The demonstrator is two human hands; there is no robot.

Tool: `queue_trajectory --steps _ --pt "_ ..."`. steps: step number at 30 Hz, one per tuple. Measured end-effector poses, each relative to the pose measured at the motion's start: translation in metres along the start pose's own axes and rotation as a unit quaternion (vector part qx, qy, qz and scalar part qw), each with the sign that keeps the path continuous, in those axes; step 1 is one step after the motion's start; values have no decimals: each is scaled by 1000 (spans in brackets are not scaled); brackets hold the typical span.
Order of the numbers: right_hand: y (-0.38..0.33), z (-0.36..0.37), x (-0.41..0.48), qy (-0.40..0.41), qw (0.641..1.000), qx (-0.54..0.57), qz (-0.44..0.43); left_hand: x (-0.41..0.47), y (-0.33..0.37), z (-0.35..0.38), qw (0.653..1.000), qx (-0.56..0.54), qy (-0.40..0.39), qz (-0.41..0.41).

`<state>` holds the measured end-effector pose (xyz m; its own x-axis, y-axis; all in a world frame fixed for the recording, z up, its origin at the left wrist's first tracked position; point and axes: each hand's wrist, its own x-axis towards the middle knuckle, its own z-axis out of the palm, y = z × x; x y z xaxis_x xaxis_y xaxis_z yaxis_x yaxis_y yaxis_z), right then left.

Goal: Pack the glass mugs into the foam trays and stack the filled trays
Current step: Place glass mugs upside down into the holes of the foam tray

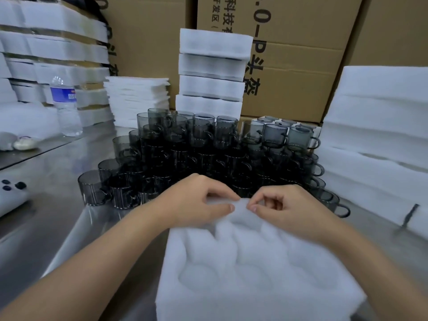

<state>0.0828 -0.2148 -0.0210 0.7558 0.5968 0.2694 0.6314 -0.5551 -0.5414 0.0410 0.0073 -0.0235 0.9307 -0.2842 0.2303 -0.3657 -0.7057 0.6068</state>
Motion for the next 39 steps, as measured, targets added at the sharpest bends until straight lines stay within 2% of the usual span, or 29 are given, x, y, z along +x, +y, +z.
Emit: queue_trajectory --steps 5,8,10,12,15,19,27,31,35,39 --pt "-6 -6 1 -21 998 63 22 -1 0 0 1000 -25 7 -14" --pt "-14 -19 14 45 996 71 16 -2 1 0 999 -34 3 -17" --pt "-20 -27 32 127 991 29 1 -2 2 -1 999 -31 2 -16" --pt "-26 -32 55 176 984 -34 -2 -1 2 -1 999 -30 2 -17" --pt "-30 -34 87 152 981 -120 5 -1 -1 1 999 -28 7 -19" --pt "-29 -20 112 102 979 -178 13 0 -4 2 999 -31 18 -6" --pt "-32 -7 125 165 954 -249 21 2 -6 3 999 -27 22 14" --pt "-36 -15 119 180 961 -208 29 2 -7 3 999 -19 22 19" --pt "-42 -30 97 217 970 -106 11 3 -6 3 999 5 23 27" --pt "-45 -27 62 219 976 -5 0 4 -7 4 998 -13 52 36"
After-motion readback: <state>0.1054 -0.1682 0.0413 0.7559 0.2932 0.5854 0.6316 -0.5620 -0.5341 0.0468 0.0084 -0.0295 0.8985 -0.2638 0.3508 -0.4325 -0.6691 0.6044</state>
